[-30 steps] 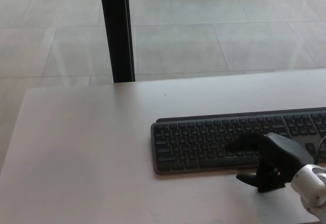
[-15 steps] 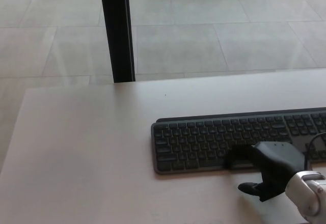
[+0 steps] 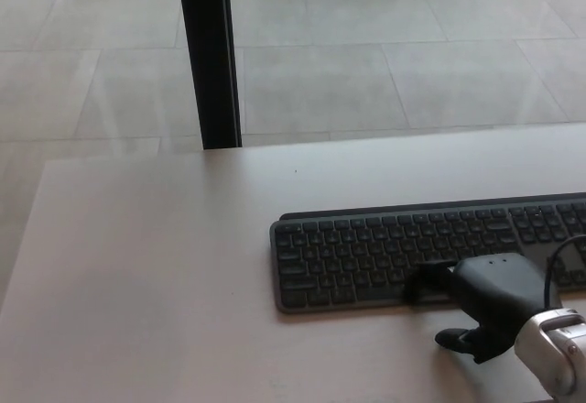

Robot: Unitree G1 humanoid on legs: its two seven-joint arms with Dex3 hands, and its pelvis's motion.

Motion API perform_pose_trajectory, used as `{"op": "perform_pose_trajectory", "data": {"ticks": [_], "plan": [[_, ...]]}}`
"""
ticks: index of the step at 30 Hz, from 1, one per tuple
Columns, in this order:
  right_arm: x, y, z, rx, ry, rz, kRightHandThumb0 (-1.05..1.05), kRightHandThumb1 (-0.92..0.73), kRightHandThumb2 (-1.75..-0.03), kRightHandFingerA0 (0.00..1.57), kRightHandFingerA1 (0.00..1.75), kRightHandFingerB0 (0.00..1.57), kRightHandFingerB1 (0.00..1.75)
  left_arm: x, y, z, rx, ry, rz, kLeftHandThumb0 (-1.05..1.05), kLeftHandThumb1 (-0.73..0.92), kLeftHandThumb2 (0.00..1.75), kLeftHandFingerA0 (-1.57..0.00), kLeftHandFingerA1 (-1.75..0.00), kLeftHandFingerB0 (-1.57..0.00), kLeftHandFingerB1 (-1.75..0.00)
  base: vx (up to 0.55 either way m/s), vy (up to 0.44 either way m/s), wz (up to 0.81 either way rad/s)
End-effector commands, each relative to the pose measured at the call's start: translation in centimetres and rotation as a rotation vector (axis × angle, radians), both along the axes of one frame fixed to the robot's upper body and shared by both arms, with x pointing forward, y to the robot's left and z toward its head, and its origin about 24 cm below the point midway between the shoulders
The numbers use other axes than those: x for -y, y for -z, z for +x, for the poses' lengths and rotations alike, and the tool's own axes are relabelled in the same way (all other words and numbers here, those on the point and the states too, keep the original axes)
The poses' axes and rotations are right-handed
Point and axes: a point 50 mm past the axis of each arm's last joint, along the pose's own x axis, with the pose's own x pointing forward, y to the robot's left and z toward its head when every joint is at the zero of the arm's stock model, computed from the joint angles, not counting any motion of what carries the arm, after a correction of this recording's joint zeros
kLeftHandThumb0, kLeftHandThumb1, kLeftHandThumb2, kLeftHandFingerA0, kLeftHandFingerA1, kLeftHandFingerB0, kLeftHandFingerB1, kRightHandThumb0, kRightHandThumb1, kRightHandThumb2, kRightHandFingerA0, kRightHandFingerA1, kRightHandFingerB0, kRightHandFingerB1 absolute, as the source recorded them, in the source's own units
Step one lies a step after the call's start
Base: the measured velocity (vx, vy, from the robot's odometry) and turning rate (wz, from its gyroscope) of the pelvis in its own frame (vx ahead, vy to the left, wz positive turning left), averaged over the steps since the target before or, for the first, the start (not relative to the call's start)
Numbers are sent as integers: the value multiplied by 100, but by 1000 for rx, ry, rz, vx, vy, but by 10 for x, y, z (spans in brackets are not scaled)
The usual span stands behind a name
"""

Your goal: The robot uses its right fingers to click on the space key of the black keyboard placed on the center of the white desk.

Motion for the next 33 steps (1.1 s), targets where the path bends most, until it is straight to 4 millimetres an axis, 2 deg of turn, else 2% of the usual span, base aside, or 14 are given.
{"op": "perform_pose_trajectory", "data": {"ticks": [1,6,9,10,14,20,27,28,30,31,32,33], "plan": [[6,22,-12,-60,-8,-102,-47,-62,-64,71,151,55,44,-8,-9,0,17,-6,40,-53,69,61,-70,-76,-65,-57,0,0,0],[-2,45,-28,-127,-90,-167,-42,-62,-60,74,127,57,43,-9,-10,2,11,-9,47,-53,68,60,-72,-74,-67,-56,0,0,0],[-4,52,-35,-134,-128,-194,-43,-63,-60,75,127,56,44,-9,-10,3,15,-22,43,-53,69,60,-71,-73,-65,-56,0,0,0],[-4,55,-37,-133,-139,-188,-42,-61,-61,77,134,58,47,-9,-11,3,10,-15,51,-53,69,61,-72,-75,-66,-57,0,0,0],[-5,61,-43,-135,-162,-202,-42,-61,-62,75,141,55,46,-10,-12,3,13,-15,48,-54,69,60,-69,-74,-66,-56,0,0,0],[-3,56,-41,-130,-155,-205,-42,-61,-62,75,140,54,46,-10,-11,1,16,-5,48,-54,69,61,-71,-75,-65,-56,0,0,0],[8,35,-23,-80,-103,-183,-42,-61,-62,73,146,56,44,-9,-10,0,18,-23,39,-53,69,61,-71,-76,-64,-57,0,0,0],[9,23,-17,-92,-69,-140,-45,-62,-63,73,149,55,44,-9,-9,0,16,-22,38,-53,69,61,-72,-76,-66,-58,0,0,0],[10,16,-14,-118,-19,-62,-44,-61,-62,77,147,56,44,-9,-9,0,26,-44,26,-52,68,60,-71,-75,-66,-58,0,0,0],[10,9,-10,-130,11,14,-43,-60,-61,84,137,57,45,-9,-9,1,21,-35,28,-53,69,61,-70,-75,-67,-60,0,0,0],[12,2,-6,-137,38,61,-43,-60,-59,83,120,57,43,-9,-10,2,20,-24,35,-54,69,61,-69,-75,-67,-60,0,0,0],[16,-11,1,-134,71,147,-42,-61,-58,90,113,59,43,-8,-9,2,18,-19,40,-54,70,61,-70,-76,-65,-58,0,0,0]]}}
